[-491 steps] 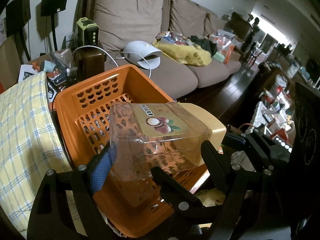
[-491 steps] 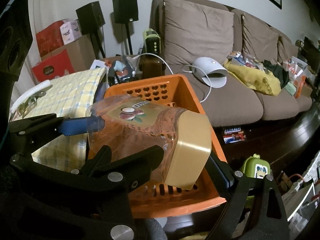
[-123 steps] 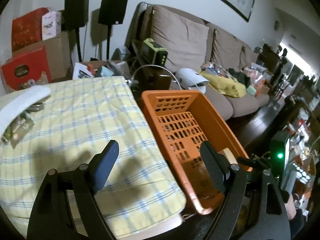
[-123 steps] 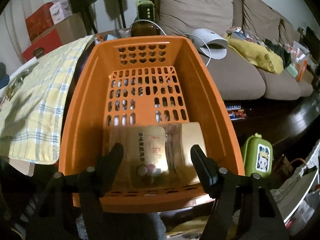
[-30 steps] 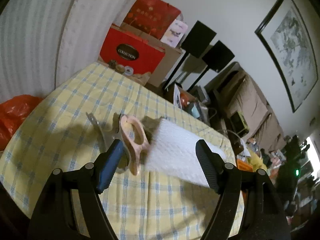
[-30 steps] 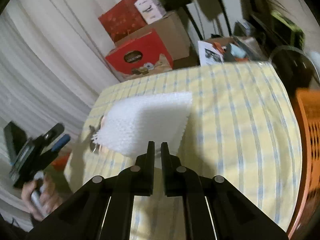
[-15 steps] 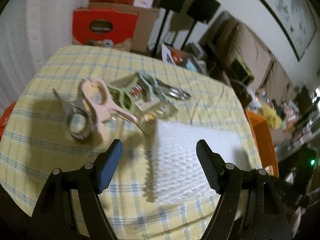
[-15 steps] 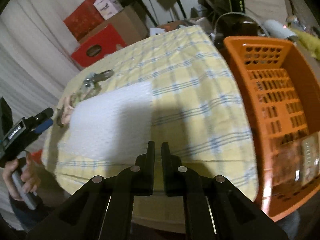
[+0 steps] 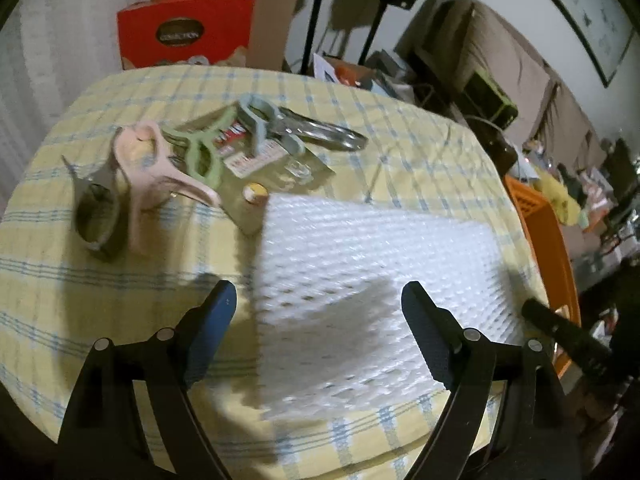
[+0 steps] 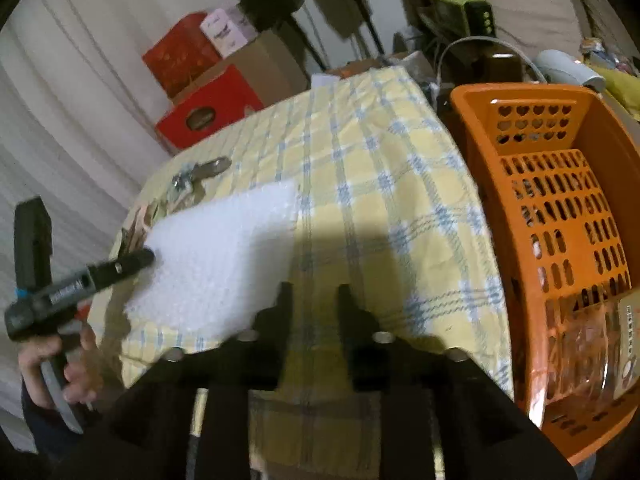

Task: Organize objects
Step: 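Move both open grippers over the white foam mesh sheet on the table, then close both grippers on the edge of the white foam mesh sheet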

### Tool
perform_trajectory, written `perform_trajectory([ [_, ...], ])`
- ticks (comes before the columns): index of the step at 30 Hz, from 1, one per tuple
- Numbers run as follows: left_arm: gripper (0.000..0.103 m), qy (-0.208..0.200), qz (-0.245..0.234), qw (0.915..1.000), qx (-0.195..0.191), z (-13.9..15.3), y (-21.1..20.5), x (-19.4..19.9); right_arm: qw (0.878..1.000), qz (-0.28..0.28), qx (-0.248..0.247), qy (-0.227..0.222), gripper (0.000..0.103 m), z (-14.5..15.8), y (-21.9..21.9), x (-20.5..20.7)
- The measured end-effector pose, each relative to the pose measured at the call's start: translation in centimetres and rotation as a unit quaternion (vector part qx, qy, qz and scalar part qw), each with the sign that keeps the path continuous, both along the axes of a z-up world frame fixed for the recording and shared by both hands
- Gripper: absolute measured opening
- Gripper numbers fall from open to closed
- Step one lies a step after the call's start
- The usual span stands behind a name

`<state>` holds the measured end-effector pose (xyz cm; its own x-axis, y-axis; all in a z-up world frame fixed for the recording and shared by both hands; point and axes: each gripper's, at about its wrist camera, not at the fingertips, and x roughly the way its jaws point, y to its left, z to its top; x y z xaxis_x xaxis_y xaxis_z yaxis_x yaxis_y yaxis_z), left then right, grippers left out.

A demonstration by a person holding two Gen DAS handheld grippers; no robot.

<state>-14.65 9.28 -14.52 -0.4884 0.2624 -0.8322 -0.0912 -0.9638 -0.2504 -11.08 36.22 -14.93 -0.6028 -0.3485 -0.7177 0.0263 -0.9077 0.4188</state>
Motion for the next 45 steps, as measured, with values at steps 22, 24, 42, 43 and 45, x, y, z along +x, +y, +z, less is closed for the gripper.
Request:
perform_trajectory([
  [22, 0.084, 0.023, -0.01, 0.999, -0.038, -0.8, 2.8, 0.9, 0.998, -0.002, 0.064, 0.017, 0.053, 0.1, -4.4, -1.3],
  [24, 0.084, 0.026, -0.01, 0.9986, -0.045, -0.9, 3.0, 1.0, 0.997, 0.0, 0.072, 0.018, 0.055, 0.1, -4.7, -1.3],
  [42, 0.084, 0.025, -0.016, 0.9987, -0.042, -0.8, 3.6, 1.3, 0.996, -0.012, 0.089, 0.019, 0.066, 0.1, -4.6, -1.2],
  [43, 0.084, 0.025, -0.019, 0.9987, -0.041, -0.8, 3.8, 1.4, 0.996, -0.011, 0.09, 0.019, 0.067, 0.1, -4.6, -1.2],
  [45, 0.083, 0.027, -0.023, 0.9985, -0.04, -0.8, 4.1, 1.5, 0.996, -0.004, 0.089, 0.021, 0.067, 0.1, -4.7, -1.2],
])
